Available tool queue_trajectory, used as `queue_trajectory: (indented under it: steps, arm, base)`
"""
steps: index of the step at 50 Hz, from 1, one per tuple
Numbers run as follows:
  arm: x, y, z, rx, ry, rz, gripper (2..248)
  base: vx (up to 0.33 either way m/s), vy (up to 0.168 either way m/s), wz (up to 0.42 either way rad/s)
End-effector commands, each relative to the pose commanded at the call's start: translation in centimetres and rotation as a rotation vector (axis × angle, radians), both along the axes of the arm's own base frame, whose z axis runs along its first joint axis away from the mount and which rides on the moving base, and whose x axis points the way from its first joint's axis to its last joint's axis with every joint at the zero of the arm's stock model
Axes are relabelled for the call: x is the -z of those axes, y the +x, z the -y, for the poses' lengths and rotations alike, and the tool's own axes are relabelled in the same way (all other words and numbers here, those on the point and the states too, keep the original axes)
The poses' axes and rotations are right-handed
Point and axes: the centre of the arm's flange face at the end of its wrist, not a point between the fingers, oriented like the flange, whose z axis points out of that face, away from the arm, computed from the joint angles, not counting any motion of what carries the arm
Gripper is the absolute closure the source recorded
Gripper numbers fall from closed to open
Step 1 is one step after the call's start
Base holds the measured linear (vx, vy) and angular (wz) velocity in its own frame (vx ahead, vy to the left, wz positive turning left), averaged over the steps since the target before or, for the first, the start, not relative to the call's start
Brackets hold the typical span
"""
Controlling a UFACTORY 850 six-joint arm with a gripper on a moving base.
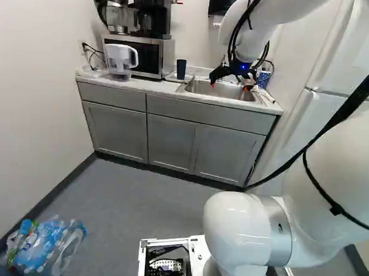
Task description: Rinse the cup and place it in the tray
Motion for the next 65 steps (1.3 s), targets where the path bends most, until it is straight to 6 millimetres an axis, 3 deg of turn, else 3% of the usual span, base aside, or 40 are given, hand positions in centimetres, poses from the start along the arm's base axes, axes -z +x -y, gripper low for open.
queue_trajectory:
  steps: [31,65]
  arm:
    - [5.2,-0.4,-1.4,-0.053,-0.009,0.085,3]
    - [13.6,-2.8,-3.9,-0.127,-0.024,0.229,3]
  base:
    - [0.000,0.000,0.000]
    - [0.000,0.000,0.000]
